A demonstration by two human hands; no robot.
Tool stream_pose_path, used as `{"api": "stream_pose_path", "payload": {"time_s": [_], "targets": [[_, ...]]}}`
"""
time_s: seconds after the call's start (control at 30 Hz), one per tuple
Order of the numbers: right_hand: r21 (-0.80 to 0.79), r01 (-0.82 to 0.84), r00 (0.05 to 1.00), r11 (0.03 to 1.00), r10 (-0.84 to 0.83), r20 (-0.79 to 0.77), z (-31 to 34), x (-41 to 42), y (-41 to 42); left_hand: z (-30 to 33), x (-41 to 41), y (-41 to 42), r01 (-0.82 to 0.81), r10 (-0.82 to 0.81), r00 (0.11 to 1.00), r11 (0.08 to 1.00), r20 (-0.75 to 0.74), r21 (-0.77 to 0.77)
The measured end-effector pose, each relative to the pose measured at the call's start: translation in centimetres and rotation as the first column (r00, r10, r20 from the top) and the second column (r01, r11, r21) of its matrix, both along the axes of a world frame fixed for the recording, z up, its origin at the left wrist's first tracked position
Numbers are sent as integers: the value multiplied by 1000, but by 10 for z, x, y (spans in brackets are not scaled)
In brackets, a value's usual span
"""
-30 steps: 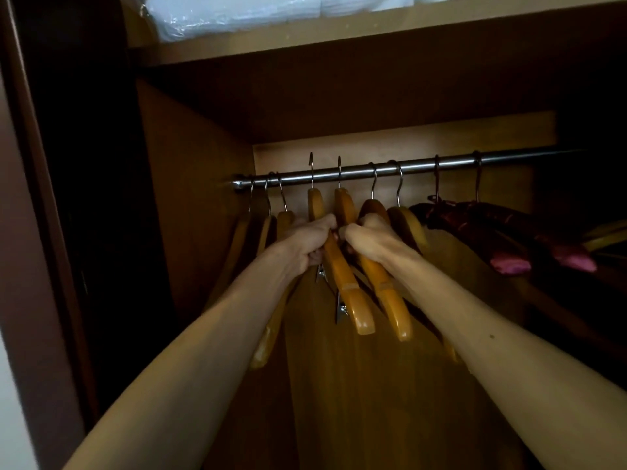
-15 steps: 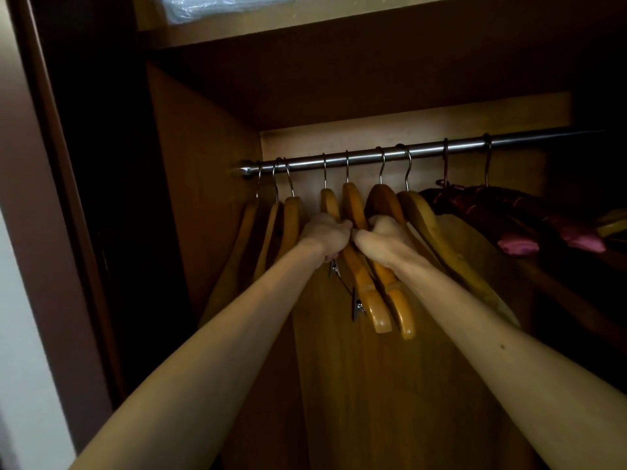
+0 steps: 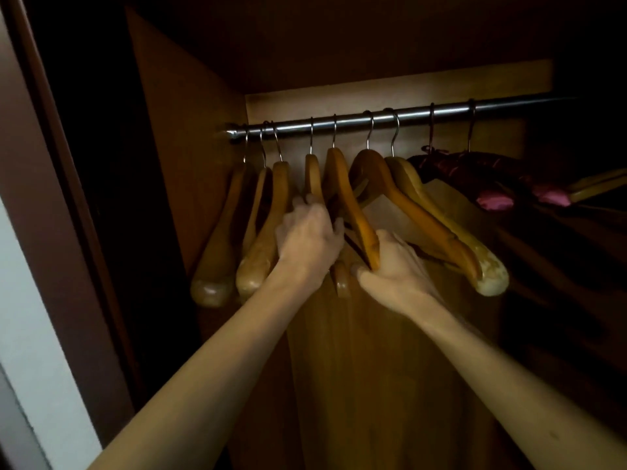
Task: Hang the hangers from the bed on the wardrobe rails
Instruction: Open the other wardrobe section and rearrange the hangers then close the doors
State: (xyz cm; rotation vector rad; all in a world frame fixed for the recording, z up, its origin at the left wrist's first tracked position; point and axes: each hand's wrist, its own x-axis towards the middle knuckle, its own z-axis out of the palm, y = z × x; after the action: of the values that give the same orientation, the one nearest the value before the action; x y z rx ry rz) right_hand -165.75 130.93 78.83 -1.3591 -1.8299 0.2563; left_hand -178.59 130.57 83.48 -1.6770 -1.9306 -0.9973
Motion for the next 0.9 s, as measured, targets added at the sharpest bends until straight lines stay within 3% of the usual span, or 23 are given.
{"api": "stream_pose_path", "payload": {"time_s": [0.07,0.13,0.23,0.33,0.43,0.57,0.73,0.9], "targets": [[9,-5,1000,1000,5,-9,-22,12,-14,-16,5,-19,52,-32,996,963,-80,263],[-19,-35,999,999,34,-33,-44,26,-27,-35,12,-37,220,-182,975,873,-129,435],[-94,-129,989,987,121,-86,-83,50,-44,-82,37,-58,519,-460,854,711,-243,474],[-209,-78,997,975,76,-18,-136,81,-55,-139,76,-66,693,-662,716,633,-223,345],[-361,72,996,930,-89,-31,-188,122,-65,-187,119,-60,741,-741,671,671,3,29],[-473,321,932,821,-364,2,-230,184,-85,-237,180,-39,776,-750,622,551,225,-307],[-497,457,863,738,-503,47,-247,238,-110,-274,254,-25,794,-791,569,454,228,-405],[-497,461,867,735,-492,78,-253,259,-116,-279,299,-16,772,-770,587,440,249,-459]]}}
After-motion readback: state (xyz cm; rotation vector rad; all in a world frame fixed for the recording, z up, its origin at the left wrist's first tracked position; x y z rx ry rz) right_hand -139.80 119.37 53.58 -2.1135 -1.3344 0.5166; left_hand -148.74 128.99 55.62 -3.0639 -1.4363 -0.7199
